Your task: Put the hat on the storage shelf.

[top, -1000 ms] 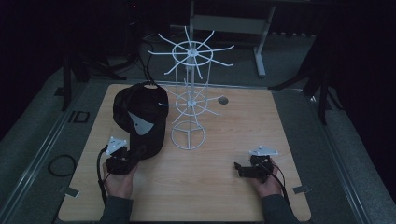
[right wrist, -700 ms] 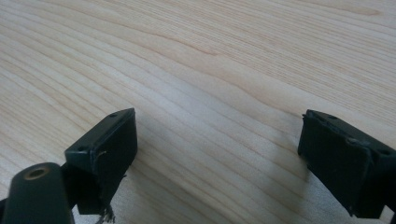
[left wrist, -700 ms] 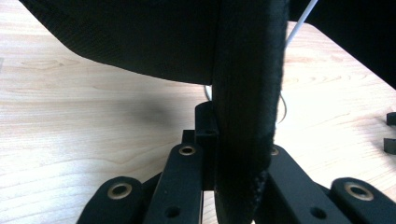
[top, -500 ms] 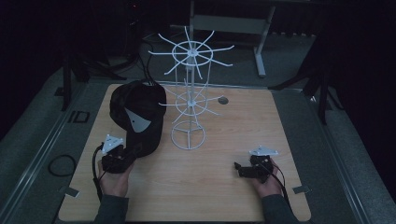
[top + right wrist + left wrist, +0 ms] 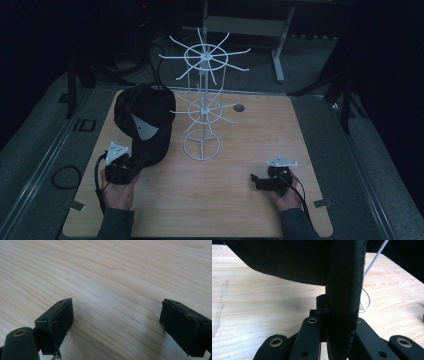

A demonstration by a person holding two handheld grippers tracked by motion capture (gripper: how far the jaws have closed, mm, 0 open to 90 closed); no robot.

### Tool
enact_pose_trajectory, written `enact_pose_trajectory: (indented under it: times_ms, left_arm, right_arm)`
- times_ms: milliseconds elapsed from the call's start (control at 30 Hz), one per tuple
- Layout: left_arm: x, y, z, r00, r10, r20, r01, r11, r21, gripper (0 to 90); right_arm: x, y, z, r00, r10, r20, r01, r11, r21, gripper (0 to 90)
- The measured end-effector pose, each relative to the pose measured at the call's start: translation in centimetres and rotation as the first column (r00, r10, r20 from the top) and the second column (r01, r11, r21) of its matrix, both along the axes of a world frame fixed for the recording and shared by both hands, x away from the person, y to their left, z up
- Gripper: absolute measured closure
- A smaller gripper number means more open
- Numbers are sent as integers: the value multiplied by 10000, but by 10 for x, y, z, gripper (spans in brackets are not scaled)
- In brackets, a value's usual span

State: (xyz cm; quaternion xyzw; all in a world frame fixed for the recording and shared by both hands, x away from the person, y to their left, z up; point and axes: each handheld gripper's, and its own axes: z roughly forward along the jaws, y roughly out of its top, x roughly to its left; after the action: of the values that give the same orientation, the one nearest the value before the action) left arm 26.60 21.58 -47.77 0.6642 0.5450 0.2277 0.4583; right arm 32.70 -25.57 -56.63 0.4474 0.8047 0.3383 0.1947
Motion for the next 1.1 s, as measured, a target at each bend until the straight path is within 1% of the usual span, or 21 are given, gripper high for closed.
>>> enact_pose_trajectory:
  times_ms: [667,1100]
  left_arm:
    - [-1,2,19,9978,244,617,-271,9987,436,866]
    - [-2,2,28,9949,397,923,-448,9975,539,866]
  right_arm:
    - [0,0,0,10000,5,8,-5,10000,-2,117]
    - [0,0,0,10000,9,14,-9,10000,-5,117]
